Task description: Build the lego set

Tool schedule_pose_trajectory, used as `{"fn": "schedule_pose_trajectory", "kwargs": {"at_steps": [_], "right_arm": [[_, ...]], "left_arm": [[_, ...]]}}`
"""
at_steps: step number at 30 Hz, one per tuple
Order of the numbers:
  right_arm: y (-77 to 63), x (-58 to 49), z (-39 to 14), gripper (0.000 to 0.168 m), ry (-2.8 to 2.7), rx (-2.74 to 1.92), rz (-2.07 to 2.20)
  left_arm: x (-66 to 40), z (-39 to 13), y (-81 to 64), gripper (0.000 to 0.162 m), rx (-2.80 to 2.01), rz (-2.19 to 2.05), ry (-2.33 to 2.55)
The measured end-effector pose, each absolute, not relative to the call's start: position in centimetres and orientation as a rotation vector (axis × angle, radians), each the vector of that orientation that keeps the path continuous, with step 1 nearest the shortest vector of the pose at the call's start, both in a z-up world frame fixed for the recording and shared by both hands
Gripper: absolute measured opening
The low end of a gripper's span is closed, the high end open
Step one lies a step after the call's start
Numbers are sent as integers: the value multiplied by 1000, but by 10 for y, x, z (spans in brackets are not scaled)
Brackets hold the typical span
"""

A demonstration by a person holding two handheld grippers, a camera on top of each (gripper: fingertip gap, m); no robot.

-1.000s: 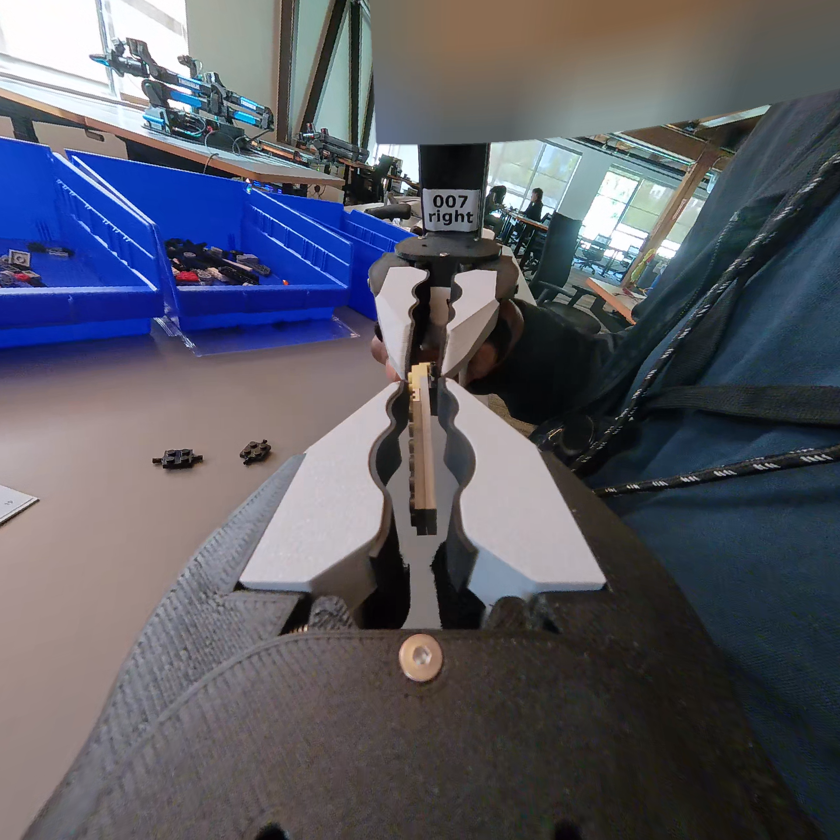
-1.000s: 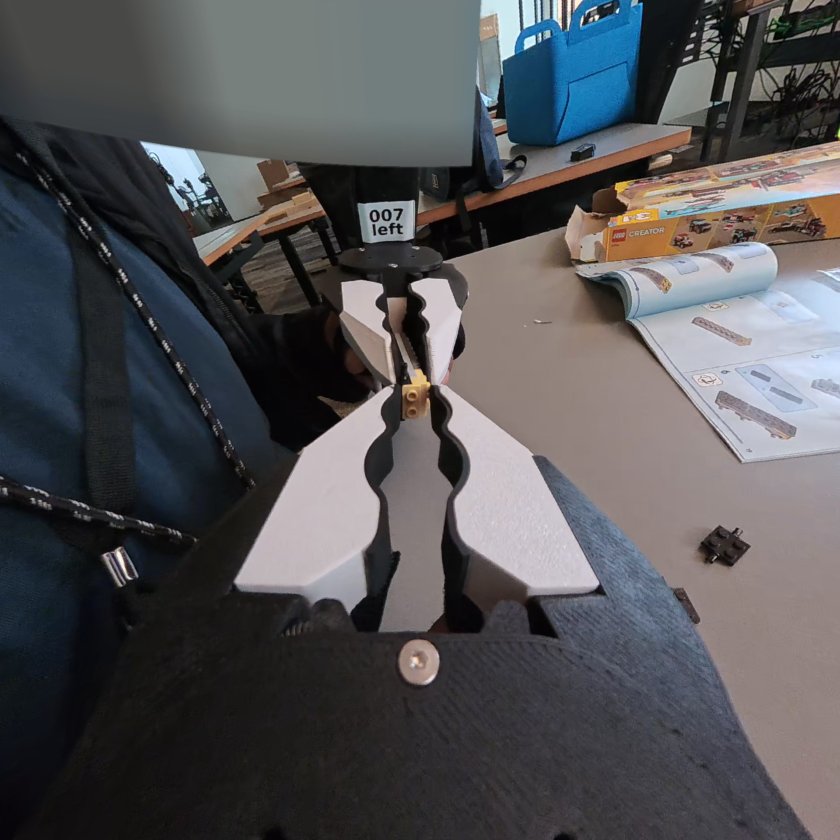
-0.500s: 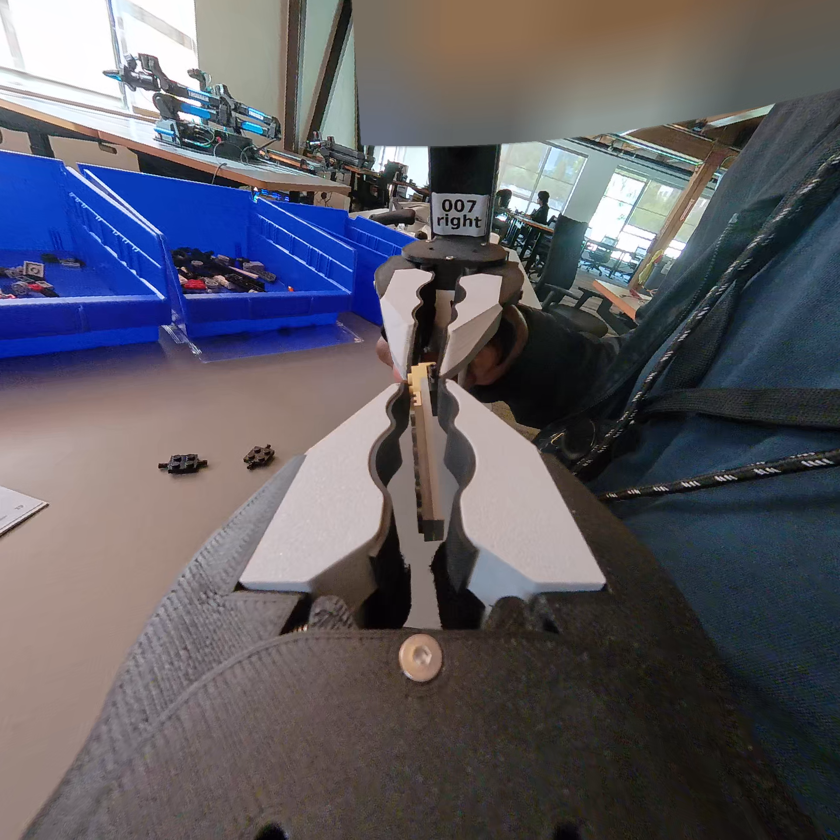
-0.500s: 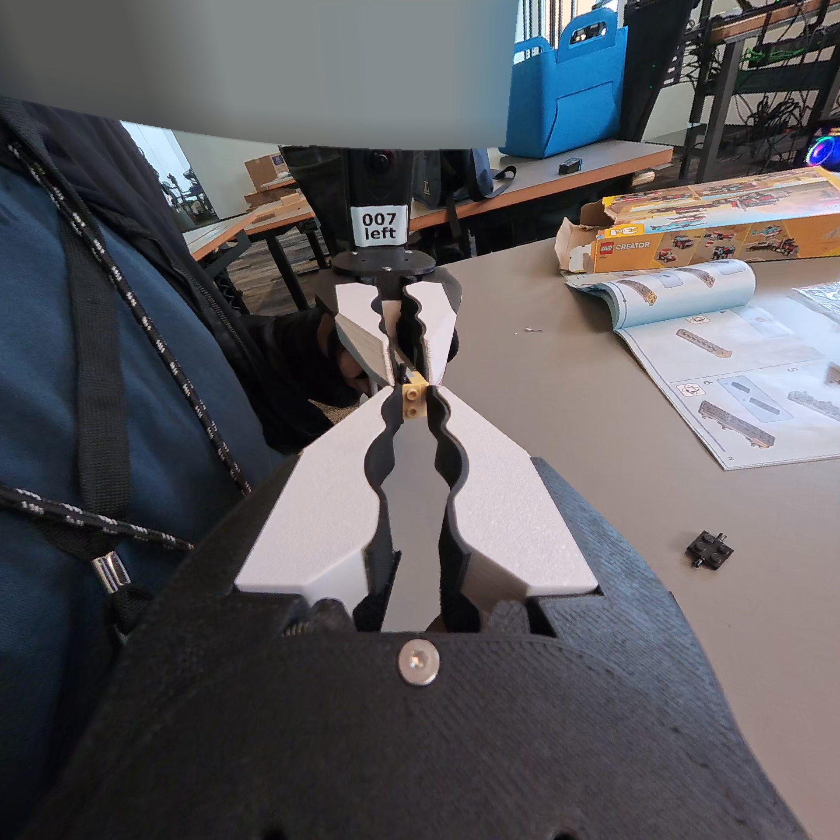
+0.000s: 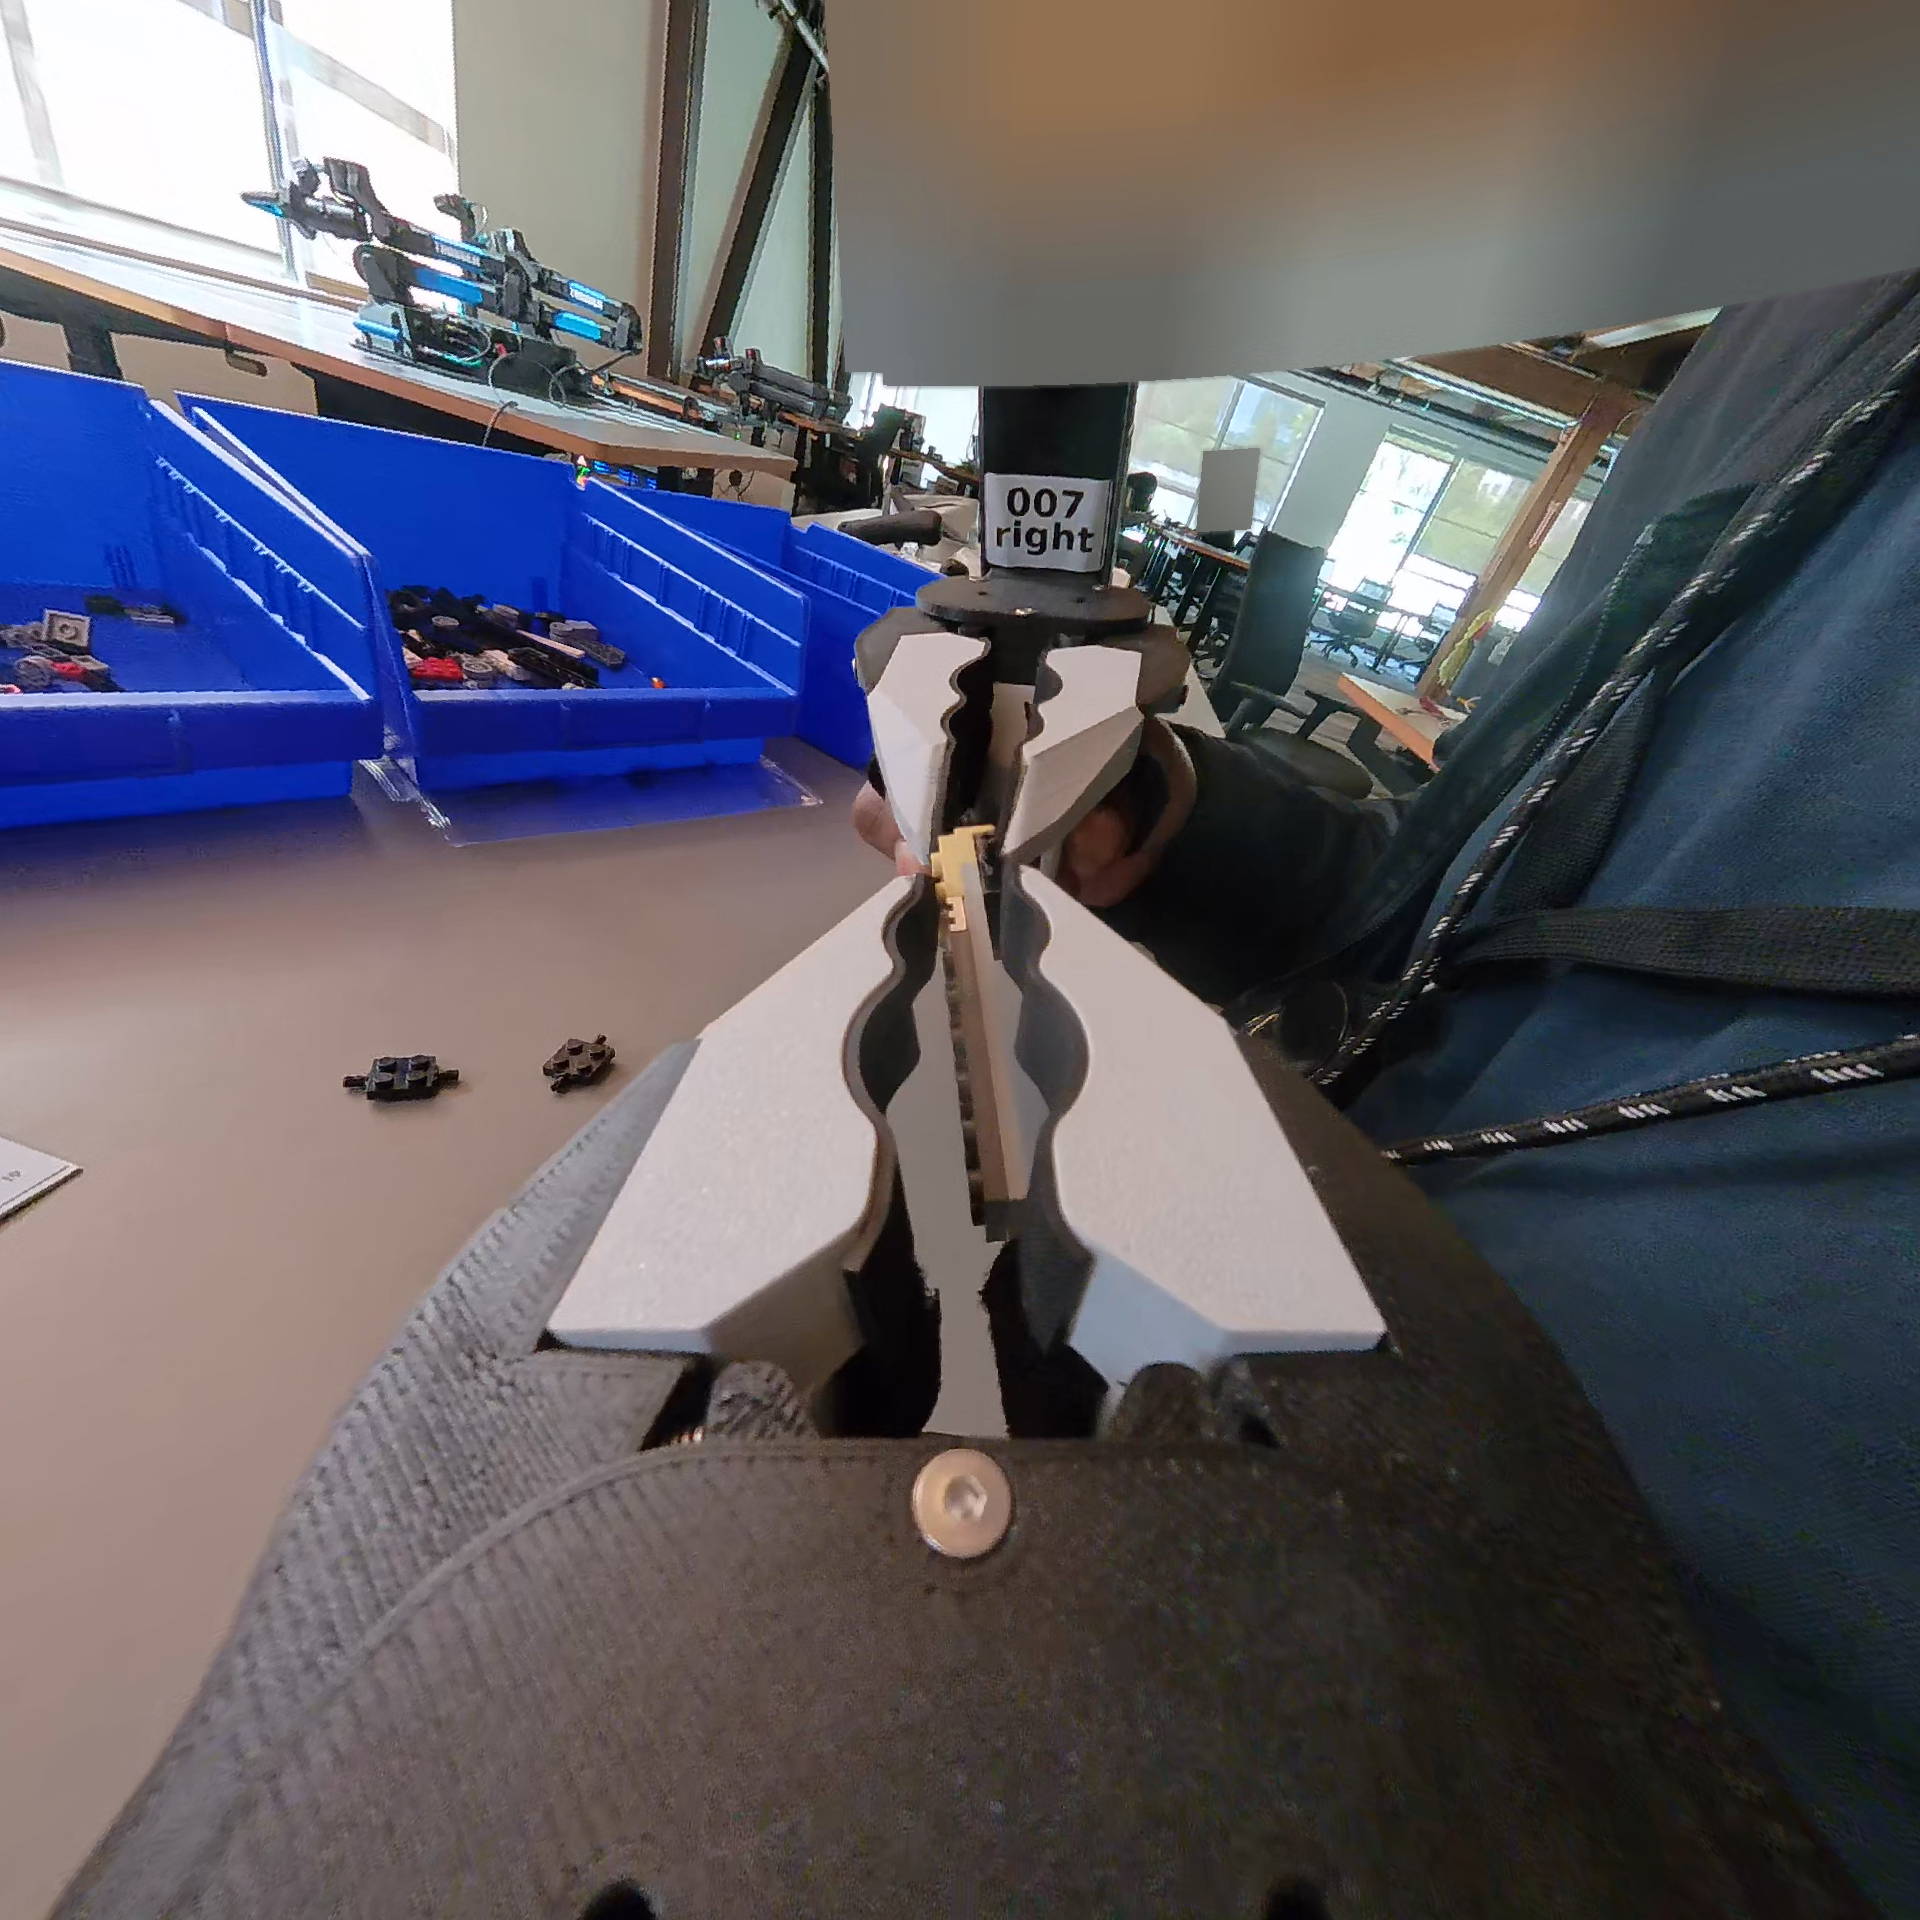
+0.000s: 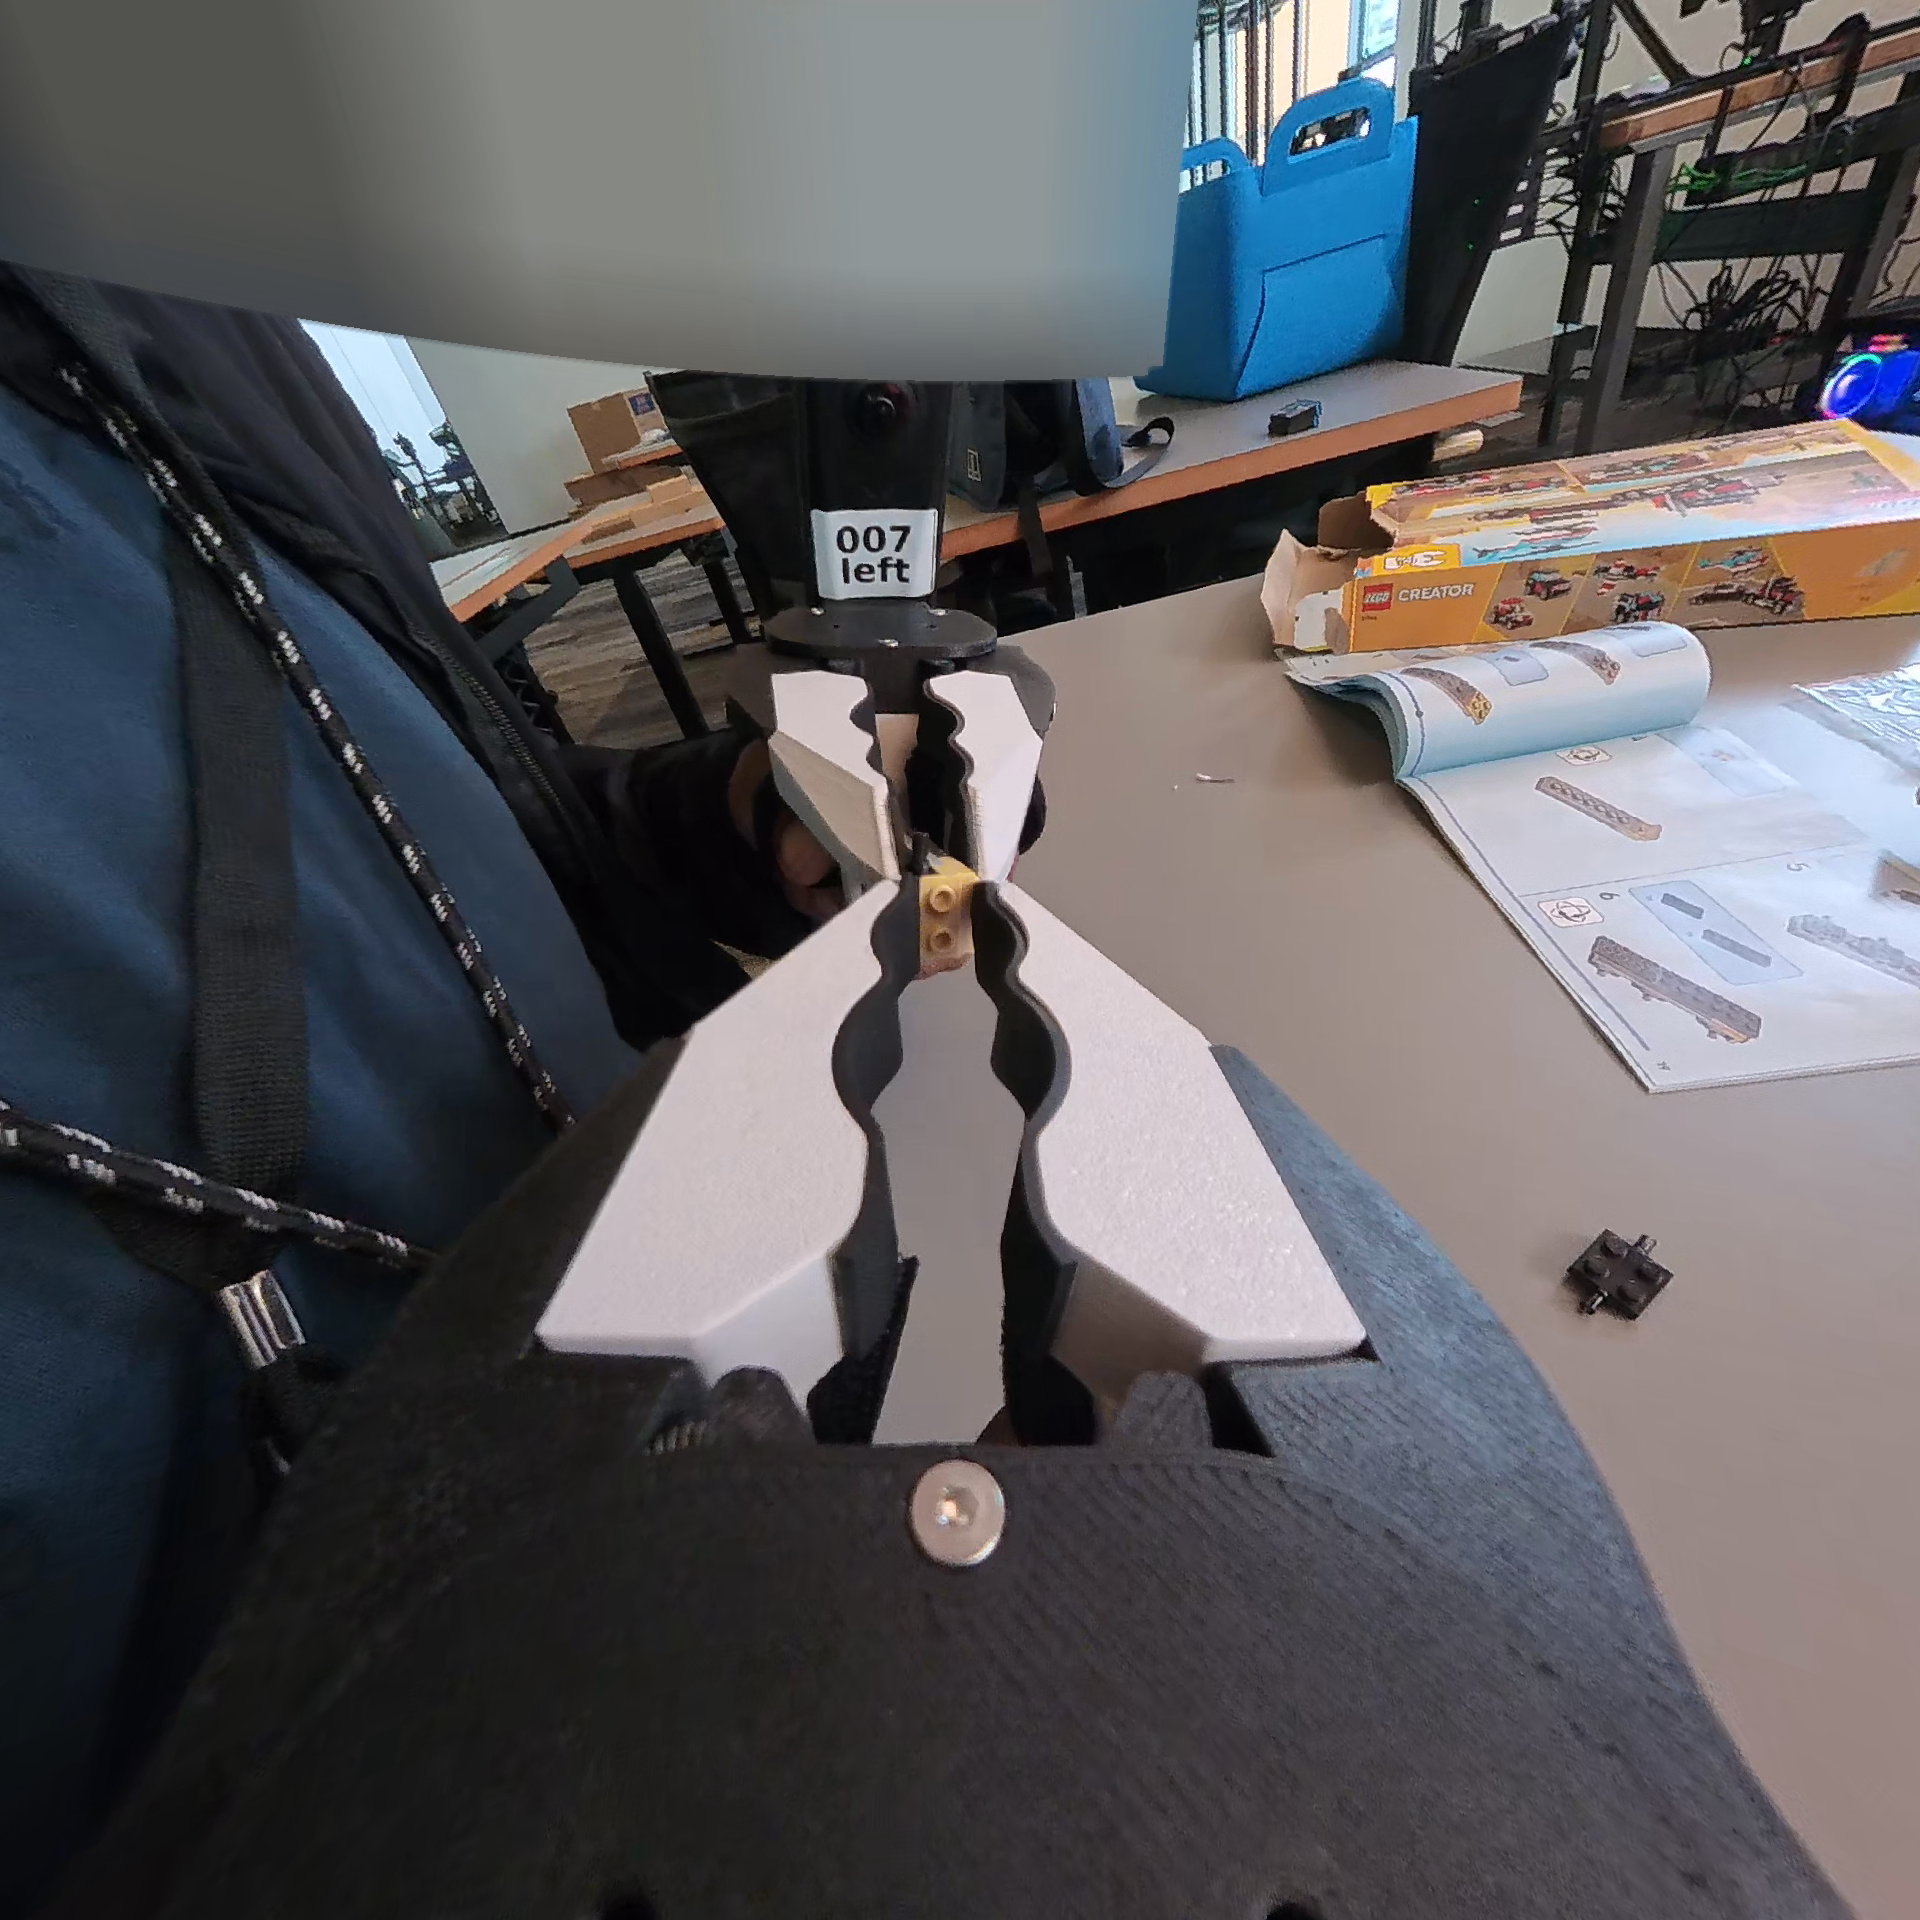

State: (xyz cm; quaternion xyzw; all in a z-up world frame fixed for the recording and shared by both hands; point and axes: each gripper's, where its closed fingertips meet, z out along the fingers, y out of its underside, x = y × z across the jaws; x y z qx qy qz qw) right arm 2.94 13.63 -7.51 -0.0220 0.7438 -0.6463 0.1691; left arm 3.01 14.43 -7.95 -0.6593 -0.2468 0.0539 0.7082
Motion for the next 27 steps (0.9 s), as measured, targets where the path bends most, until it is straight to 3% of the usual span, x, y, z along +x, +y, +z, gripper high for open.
{"fn": "schedule_pose_trajectory", "kwargs": {"at_steps": [18,21,27], "right_arm": [[129,20,-76,11,2094,62,-1850],[127,15,-73,30,2025,152,-1858],[116,11,-74,30,1877,334,-1836]], "left_arm": [[21,-82,137,11,-1378,46,-624],[11,-81,127,11,-1276,0,-697],[6,-65,114,11,-1066,-68,-706]]}}
